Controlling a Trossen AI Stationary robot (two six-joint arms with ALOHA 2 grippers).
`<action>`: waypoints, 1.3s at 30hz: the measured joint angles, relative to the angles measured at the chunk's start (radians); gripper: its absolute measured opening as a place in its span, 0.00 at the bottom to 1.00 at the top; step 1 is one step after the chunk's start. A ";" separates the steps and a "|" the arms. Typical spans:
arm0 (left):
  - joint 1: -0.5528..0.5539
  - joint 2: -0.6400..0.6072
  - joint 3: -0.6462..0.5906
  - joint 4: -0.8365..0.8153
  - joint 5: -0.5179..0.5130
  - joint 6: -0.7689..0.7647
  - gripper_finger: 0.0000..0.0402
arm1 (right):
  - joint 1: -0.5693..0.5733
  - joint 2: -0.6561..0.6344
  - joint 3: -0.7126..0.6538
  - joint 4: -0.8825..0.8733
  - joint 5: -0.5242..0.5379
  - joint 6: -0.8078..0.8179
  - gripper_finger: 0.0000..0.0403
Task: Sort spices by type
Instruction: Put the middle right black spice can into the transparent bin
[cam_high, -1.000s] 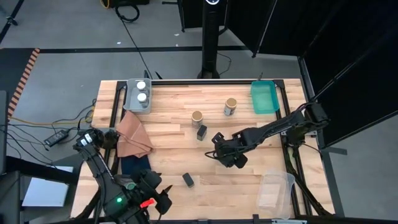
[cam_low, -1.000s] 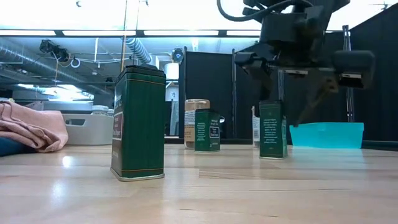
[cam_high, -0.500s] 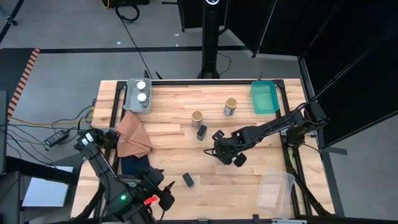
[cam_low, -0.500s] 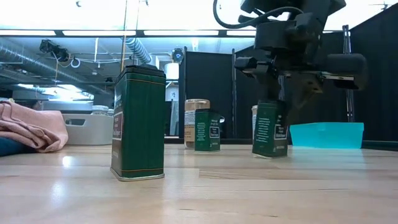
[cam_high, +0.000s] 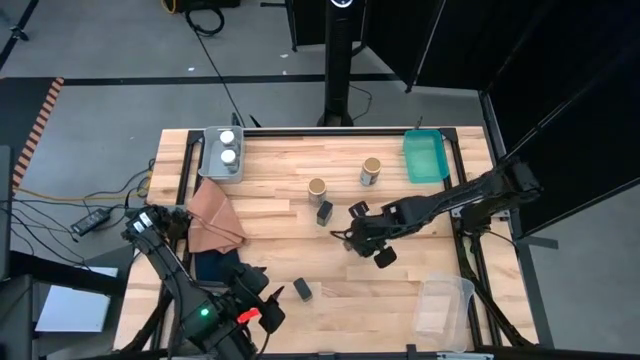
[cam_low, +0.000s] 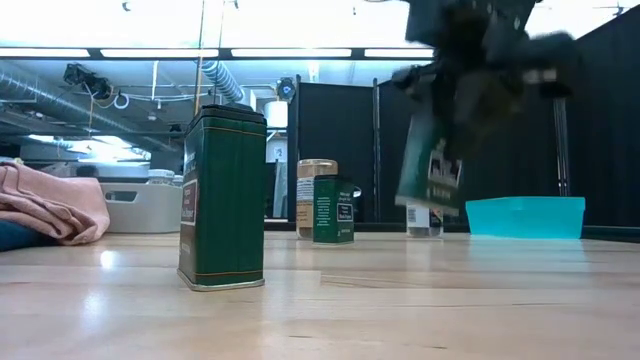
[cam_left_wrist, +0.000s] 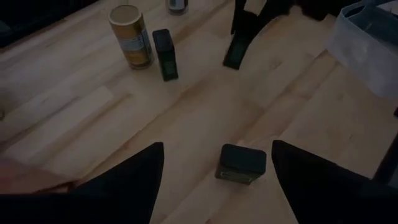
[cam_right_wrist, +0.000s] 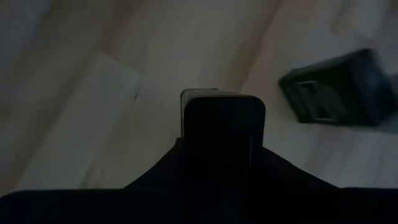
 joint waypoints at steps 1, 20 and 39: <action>0.004 0.000 0.000 0.000 -0.006 0.010 0.75 | 0.000 -0.027 0.000 -0.010 0.000 0.020 0.32; 0.202 0.000 0.000 0.000 -0.066 0.233 0.75 | 0.298 -0.500 0.000 -0.474 -0.008 0.923 0.32; 0.254 0.000 0.000 0.000 -0.073 0.257 0.75 | 0.791 -0.421 0.000 -0.556 -0.035 1.659 0.32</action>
